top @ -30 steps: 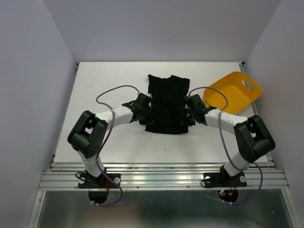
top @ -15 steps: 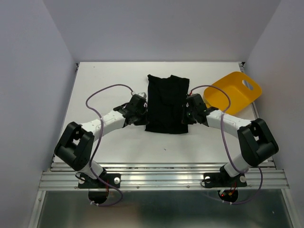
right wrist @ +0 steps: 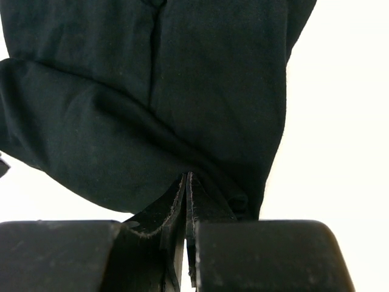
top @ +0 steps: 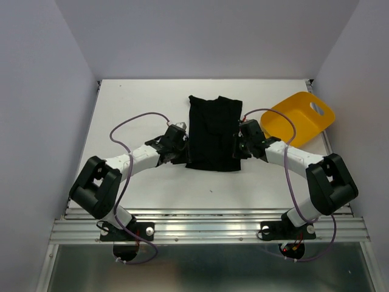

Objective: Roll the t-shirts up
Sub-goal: Roll the T-shirt to the center of the board.

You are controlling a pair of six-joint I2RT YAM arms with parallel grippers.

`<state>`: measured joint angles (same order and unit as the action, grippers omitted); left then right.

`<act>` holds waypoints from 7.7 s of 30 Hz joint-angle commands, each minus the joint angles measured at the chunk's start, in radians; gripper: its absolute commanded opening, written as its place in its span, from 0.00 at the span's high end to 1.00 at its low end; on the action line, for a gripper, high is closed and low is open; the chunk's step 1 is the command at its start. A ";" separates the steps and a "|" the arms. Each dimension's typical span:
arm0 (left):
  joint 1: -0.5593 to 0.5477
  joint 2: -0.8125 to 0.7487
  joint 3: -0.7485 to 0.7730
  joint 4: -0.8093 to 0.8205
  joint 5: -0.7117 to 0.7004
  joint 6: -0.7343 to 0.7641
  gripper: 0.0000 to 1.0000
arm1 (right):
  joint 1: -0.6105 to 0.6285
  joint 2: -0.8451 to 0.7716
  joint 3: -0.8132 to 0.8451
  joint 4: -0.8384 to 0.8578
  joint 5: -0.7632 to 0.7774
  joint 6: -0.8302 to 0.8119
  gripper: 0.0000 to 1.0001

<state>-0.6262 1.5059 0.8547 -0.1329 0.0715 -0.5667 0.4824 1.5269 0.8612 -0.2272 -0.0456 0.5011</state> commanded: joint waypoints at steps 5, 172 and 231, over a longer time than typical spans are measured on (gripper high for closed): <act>0.002 0.054 0.009 0.082 0.016 -0.035 0.61 | 0.024 -0.095 -0.011 0.006 -0.045 0.028 0.90; 0.125 -0.159 -0.142 0.135 0.130 -0.009 0.62 | 0.051 -0.264 -0.101 0.042 0.152 0.056 0.41; -0.024 0.036 0.146 0.051 0.025 -0.133 1.00 | 0.208 -0.001 0.110 0.052 0.277 0.062 0.99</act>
<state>-0.6399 1.5188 1.0325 -0.1188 0.0502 -0.6369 0.6872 1.4952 0.9585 -0.2218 0.2565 0.5316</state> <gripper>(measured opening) 0.017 0.017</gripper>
